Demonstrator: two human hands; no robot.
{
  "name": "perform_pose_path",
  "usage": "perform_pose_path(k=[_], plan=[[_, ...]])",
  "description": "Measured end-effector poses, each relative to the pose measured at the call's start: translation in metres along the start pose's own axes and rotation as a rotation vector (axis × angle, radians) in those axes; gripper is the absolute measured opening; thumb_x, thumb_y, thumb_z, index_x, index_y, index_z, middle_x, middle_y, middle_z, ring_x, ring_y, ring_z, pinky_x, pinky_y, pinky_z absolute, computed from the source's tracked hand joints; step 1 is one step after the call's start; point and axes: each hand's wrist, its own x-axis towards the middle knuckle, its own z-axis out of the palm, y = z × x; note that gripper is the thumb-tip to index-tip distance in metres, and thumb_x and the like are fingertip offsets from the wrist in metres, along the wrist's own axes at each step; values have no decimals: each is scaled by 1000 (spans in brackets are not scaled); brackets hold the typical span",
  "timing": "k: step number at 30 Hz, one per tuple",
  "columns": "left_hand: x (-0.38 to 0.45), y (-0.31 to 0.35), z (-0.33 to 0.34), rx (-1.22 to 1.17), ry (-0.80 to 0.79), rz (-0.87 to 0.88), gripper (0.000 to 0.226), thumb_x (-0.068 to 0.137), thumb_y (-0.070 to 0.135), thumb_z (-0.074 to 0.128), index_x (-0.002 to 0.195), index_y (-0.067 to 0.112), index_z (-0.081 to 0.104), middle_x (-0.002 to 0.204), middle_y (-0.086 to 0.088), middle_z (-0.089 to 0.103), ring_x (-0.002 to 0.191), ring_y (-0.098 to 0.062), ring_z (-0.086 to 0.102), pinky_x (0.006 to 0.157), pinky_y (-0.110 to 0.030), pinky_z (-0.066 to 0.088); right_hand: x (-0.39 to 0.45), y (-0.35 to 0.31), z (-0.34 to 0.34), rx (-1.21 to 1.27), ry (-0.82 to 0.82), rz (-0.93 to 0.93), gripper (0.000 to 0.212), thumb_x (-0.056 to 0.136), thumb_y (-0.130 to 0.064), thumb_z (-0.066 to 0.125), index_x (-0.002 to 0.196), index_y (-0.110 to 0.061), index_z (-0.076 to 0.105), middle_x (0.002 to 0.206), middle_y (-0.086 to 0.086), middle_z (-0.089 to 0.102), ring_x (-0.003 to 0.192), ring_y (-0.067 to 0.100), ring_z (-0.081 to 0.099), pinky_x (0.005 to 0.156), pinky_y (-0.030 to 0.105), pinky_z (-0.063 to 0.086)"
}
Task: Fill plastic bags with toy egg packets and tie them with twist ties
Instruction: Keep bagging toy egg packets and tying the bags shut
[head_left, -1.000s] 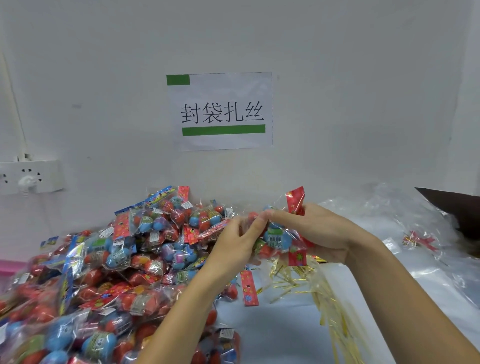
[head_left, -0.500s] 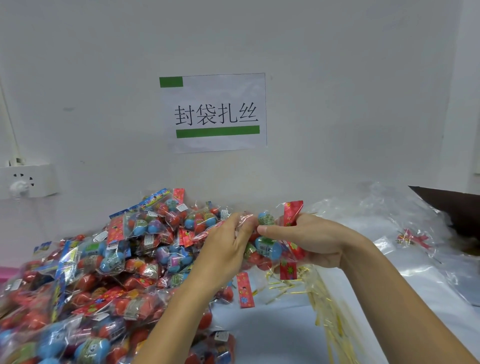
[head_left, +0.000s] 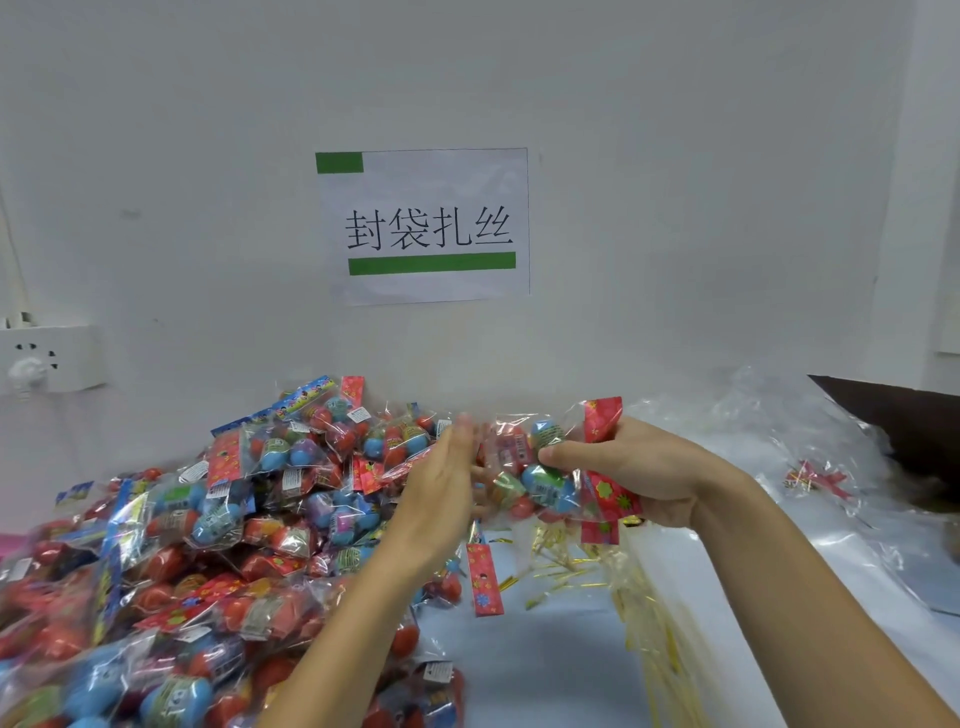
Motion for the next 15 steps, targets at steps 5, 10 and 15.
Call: perform_pose_path(k=[5, 10, 15], plan=[[3, -16, -1, 399, -85, -213, 48, 89, 37, 65, 122, 19, 36, 94, -2, 57, 70, -9, 54, 50, -22, 45, -12, -2, -34, -15, 134, -35, 46, 60, -26, 85, 92, 5, 72, 110, 35, 67, 95, 43, 70, 92, 64, 52], [-8, -39, 28, 718, -138, -324, 76, 83, 62, 67, 131, 7, 42, 120, -8, 57, 105, -22, 61, 60, -25, 46, -18, -2, -57, -249, 148, -28, 29, 71, -24, 87, 91, -7, 75, 89, 17, 76, 79, 27, 75, 74, 39, 62], [-15, -42, 44, 720, 25, -42, 22, 96, 35, 59, 93, 15, 66, 74, 5, 58, 74, -16, 57, 69, -33, 52, -21, -4, -56, -503, 82, 43, 24, 76, -20, 84, 89, -4, 73, 74, 10, 74, 61, 16, 68, 55, 26, 55]])
